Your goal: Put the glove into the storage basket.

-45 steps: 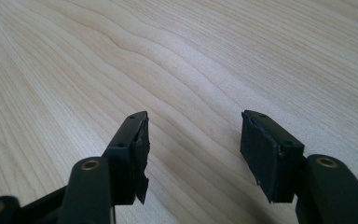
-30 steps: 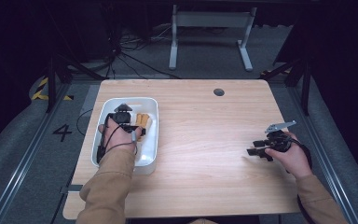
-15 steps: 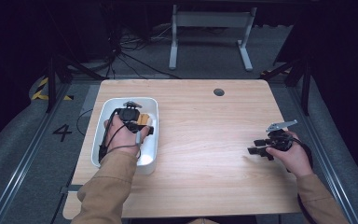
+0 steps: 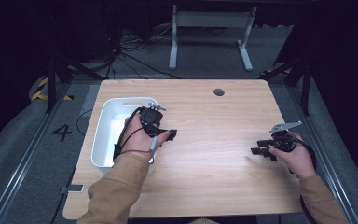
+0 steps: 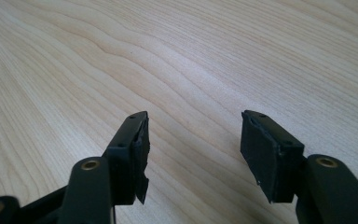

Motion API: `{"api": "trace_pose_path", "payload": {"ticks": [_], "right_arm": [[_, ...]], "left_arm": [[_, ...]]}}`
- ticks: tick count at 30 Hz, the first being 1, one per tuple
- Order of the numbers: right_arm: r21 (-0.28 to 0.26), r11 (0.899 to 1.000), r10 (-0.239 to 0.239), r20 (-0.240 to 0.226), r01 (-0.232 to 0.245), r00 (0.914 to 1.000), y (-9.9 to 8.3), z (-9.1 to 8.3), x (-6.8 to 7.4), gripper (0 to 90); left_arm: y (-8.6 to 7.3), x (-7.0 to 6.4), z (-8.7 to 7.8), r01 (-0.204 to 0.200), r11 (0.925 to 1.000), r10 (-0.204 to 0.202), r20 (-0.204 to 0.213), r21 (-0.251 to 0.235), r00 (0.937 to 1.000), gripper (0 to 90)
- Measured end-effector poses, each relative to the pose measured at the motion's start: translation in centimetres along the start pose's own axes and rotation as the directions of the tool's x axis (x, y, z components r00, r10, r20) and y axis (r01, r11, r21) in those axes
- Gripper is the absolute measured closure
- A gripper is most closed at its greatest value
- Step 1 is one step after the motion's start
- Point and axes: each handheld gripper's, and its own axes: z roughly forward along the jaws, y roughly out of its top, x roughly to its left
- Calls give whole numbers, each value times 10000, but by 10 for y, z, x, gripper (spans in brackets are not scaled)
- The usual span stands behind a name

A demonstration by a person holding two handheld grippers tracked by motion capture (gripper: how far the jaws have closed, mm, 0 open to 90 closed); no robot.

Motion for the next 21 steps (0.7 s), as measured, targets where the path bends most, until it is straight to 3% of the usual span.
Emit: {"api": "trace_pose_path", "payload": {"ticks": [5,8,11,15,21], "right_arm": [[-42,9999,93,31,-93,10000,-2,-2,0,429],[-41,10000,74,22,-74,10000,-4,-3,-1,429],[-52,9999,124,72,-124,9999,-5,-4,-2,429],[-34,9999,149,105,-149,9998,-6,-5,-2,429],[-15,9999,115,33,-115,9999,-6,-3,-2,428]], "left_arm": [[-1,-14,5,-983,9952,983,298,-33,9947,319],[-4,-23,7,-1322,9911,1328,542,-131,9897,320],[-6,-30,13,-1654,9860,1665,802,-200,9828,321],[-9,-38,26,-2192,9754,2203,1107,-227,9691,330],[-16,-52,47,-2501,9681,2491,1702,-155,9534,328]]}}
